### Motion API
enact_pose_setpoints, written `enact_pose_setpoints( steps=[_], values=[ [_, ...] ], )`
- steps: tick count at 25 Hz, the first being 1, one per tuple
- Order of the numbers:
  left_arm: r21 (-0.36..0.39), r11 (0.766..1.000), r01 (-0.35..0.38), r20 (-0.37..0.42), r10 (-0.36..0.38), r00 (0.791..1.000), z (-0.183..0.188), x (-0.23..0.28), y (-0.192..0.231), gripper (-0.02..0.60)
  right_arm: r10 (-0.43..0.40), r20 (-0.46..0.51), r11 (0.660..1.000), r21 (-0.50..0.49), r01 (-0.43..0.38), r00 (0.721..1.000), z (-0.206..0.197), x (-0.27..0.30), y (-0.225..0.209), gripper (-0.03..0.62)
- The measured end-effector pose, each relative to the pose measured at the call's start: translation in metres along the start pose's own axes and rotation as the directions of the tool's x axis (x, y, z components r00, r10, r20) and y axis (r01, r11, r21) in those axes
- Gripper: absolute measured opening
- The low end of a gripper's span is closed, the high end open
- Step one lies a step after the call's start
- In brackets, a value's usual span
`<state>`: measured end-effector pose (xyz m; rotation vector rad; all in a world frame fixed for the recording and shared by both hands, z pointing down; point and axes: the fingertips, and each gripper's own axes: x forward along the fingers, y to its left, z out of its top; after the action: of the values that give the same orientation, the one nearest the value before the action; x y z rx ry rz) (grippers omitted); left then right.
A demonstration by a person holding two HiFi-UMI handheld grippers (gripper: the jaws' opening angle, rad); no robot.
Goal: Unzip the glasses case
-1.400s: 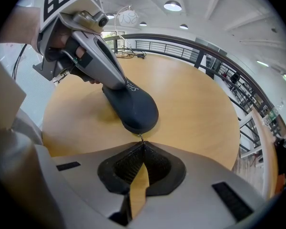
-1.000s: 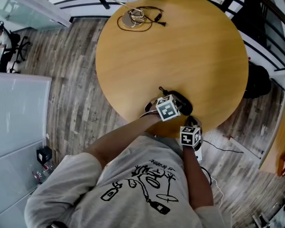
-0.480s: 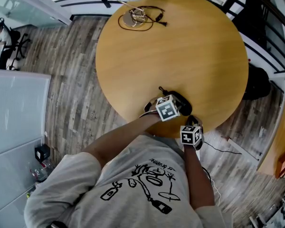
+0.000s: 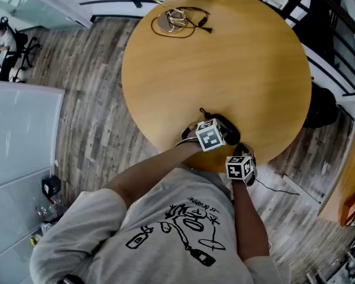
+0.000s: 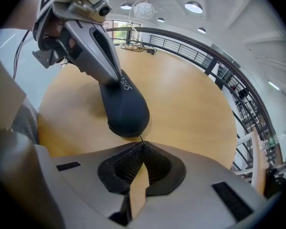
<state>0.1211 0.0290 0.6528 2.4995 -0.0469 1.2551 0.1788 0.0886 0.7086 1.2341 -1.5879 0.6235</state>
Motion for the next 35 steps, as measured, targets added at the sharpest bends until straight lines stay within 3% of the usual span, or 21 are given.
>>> enact_pose_setpoints(
  steps=[22,35],
  values=[
    [-0.020,1.000,-0.005,0.002,0.005,1.000,-0.001,0.000,0.000,0.006,0.017,0.003,0.997,-0.079,-0.017,1.000,0.013,0.008,-0.012,0.020],
    [-0.023,1.000,-0.005,0.002,0.005,1.000,0.000,0.000,0.000,0.006,0.037,0.026,0.972,-0.235,-0.030,0.999,0.020,0.010,-0.016,0.020]
  ],
)
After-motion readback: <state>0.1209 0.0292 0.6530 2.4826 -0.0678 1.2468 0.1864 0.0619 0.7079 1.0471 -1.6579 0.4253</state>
